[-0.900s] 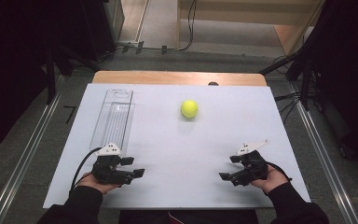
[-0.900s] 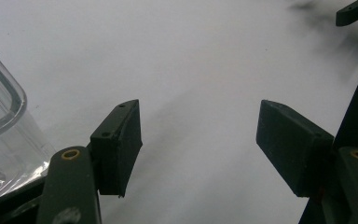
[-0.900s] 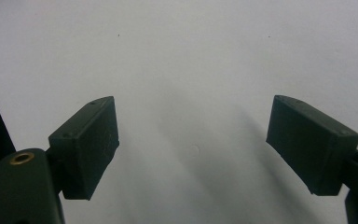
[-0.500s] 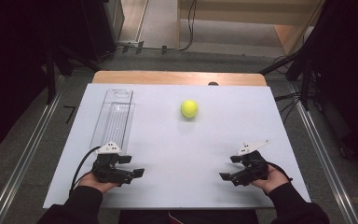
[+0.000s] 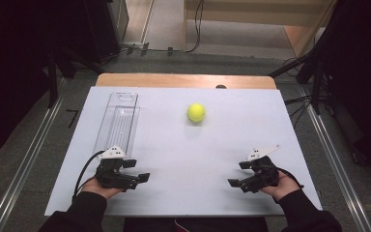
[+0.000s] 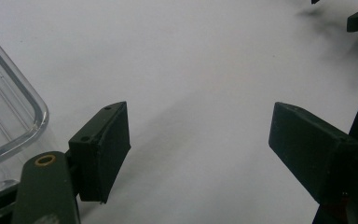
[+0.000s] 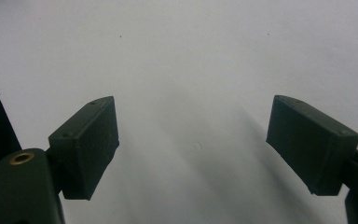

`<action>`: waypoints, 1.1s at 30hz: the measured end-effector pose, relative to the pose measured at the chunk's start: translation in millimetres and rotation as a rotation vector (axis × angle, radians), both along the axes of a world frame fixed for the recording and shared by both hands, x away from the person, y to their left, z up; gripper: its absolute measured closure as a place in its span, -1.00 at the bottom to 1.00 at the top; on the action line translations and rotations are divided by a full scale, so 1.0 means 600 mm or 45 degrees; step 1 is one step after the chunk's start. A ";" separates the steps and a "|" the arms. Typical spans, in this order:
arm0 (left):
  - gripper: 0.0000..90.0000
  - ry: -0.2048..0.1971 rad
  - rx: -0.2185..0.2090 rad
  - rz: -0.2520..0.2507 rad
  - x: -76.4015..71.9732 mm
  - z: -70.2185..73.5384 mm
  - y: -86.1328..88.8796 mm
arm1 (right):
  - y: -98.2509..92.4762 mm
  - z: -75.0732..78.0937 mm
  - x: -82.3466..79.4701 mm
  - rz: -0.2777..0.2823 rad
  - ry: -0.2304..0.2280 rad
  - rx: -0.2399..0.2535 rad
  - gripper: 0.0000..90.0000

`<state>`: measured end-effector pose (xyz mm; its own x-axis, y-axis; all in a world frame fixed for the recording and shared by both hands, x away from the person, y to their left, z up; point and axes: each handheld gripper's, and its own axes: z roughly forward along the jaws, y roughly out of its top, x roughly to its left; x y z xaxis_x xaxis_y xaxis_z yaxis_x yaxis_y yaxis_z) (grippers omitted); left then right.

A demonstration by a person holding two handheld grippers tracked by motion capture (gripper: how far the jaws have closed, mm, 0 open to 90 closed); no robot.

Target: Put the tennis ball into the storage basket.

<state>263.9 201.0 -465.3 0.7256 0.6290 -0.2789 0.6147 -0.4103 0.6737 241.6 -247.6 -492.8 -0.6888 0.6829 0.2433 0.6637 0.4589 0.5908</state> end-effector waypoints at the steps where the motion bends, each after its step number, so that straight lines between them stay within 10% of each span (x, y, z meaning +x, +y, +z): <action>1: -0.53 -0.001 0.002 -0.001 0.000 0.000 0.000 | -0.001 -0.001 0.000 -0.004 0.002 0.001 -0.67; 33: -0.53 -0.045 0.010 -0.004 0.002 0.009 -0.018 | 0.005 -0.001 -0.003 0.005 0.010 0.020 -0.67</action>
<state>265.1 190.1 -460.1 0.7371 0.6286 -0.2481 0.5889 -0.4175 0.6920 239.8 -244.4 -493.3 -0.6896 0.6762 0.2593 0.6665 0.4524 0.5926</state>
